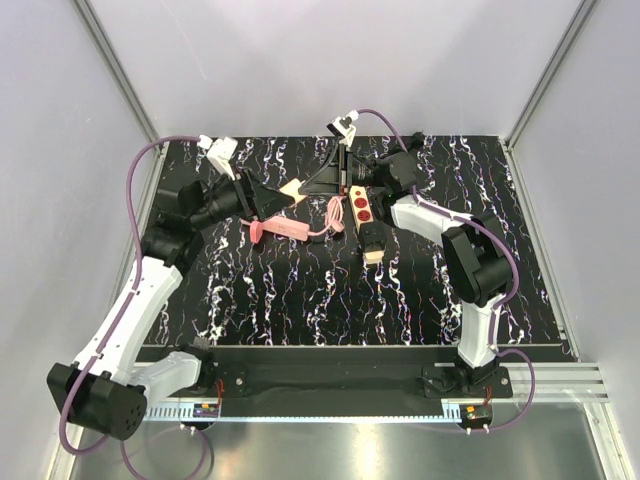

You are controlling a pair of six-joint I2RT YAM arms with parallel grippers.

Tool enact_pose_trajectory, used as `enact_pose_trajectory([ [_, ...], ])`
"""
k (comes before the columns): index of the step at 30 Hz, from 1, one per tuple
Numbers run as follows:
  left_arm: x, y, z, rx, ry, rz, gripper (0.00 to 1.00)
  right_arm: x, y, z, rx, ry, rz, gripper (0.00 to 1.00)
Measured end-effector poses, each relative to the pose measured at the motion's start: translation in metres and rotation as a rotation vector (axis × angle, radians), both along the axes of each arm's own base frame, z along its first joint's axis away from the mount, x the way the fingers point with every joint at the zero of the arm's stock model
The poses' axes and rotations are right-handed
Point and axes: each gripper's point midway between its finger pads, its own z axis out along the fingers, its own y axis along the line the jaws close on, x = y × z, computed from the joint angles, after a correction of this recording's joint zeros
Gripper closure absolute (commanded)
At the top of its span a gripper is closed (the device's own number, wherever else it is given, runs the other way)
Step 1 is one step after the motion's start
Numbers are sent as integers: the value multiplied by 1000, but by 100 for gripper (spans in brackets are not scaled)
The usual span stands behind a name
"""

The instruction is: Insert the plug

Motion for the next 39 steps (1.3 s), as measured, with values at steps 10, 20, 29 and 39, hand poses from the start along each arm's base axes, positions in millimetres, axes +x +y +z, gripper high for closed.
enact_pose_trajectory([
  [10, 9, -9, 13, -113, -1, -25, 65, 4, -1, 4, 23, 1, -23, 100],
  [20, 9, -13, 12, -168, 5, -41, 69, 6, 0, 4, 27, 26, -29, 100],
  [29, 9, -13, 10, -185, 16, -41, 100, 5, -1, 4, 33, 14, -28, 51],
  [39, 16, 42, -31, -15, 90, 146, 100, 47, -21, -41, -85, 38, -167, 43],
])
